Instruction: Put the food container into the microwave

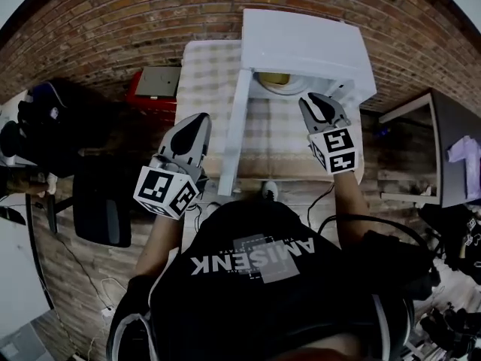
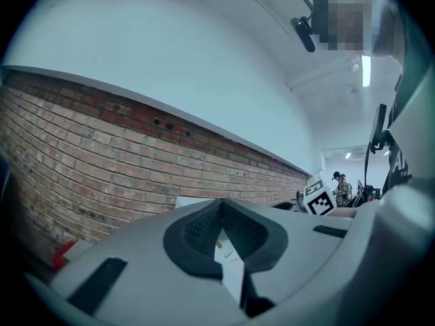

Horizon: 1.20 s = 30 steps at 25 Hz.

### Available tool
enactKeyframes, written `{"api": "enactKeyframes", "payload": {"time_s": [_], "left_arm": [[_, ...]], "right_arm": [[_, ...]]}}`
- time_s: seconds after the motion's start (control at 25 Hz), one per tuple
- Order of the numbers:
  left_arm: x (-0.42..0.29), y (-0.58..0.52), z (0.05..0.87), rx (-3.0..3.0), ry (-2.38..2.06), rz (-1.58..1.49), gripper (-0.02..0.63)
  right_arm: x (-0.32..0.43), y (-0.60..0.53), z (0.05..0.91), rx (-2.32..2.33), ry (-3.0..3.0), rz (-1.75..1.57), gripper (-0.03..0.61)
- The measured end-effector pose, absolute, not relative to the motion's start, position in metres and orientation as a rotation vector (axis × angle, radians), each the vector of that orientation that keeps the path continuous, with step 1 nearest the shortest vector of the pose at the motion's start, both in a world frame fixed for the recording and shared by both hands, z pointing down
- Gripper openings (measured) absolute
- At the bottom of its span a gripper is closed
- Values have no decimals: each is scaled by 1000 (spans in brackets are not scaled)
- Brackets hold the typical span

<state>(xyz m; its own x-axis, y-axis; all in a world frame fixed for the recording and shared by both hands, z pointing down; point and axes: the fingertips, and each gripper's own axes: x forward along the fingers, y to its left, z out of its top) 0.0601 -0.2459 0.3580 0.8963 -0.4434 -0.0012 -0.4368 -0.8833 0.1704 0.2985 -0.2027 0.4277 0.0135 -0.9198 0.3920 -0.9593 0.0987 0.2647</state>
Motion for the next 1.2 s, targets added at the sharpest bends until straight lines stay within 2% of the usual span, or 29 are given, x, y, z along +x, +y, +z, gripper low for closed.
{"api": "enactKeyframes", "payload": {"time_s": [0.28, 0.6, 1.2], "left_arm": [[58, -264, 351, 2864, -667, -85, 12], [55, -280, 341, 2864, -710, -91, 12], [54, -289, 346, 2846, -768, -105, 12]], "right_arm": [[315, -171, 370, 2062, -1941, 77, 58], [337, -139, 334, 2241, -1877, 50, 51], [354, -119, 326, 2334, -1806, 28, 43]]}}
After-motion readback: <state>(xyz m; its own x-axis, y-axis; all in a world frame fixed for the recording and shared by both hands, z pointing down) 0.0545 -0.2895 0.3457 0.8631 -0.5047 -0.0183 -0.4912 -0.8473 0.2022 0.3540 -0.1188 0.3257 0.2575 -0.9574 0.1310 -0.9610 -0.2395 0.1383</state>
